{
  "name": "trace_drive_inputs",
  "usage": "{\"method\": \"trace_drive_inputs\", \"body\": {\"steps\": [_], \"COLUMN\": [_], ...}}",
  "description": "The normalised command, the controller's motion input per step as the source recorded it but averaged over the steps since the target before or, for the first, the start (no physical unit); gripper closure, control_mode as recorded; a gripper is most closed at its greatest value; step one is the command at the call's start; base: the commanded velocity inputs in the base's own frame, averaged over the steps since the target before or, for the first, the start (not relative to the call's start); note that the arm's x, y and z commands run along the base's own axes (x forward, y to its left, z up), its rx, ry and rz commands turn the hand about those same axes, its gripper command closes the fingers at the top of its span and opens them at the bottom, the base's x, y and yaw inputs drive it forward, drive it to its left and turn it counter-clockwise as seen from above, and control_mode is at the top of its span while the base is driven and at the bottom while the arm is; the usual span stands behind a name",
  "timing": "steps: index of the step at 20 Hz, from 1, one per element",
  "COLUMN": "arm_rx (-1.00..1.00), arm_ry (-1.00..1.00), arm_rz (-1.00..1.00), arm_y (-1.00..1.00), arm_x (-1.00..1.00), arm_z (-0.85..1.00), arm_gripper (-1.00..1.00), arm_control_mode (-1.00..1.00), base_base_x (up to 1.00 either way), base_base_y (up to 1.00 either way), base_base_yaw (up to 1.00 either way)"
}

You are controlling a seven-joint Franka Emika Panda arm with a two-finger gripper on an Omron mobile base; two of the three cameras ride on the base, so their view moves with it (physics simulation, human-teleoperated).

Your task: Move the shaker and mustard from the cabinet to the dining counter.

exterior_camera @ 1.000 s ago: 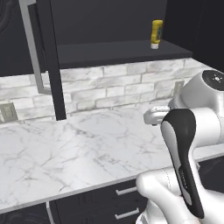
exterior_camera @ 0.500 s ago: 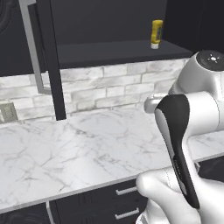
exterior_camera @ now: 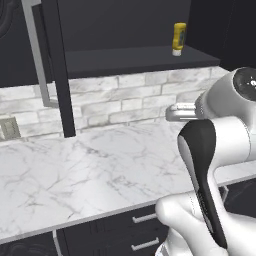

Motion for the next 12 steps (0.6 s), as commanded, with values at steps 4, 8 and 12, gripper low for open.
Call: {"method": "trace_drive_inputs", "body": {"steps": [4,8,12], "arm_rx": [-0.01,-0.04,-0.06], "arm_ry": [-0.22,0.00,0.00], "arm_rz": [-0.01,-0.05,-0.08], "arm_y": [-0.11,-0.10,-0.04], "arm_x": [0.09,0.09,0.09], "arm_z": [0.32,0.51,0.44], "arm_gripper": [-1.00,-1.00,-1.00], "arm_control_mode": [-1.00,-1.00,-1.00], "base_base_x": [0.00,0.00,0.00], "base_base_y": [0.00,0.00,0.00], "base_base_yaw": [0.00,0.00,0.00]}}
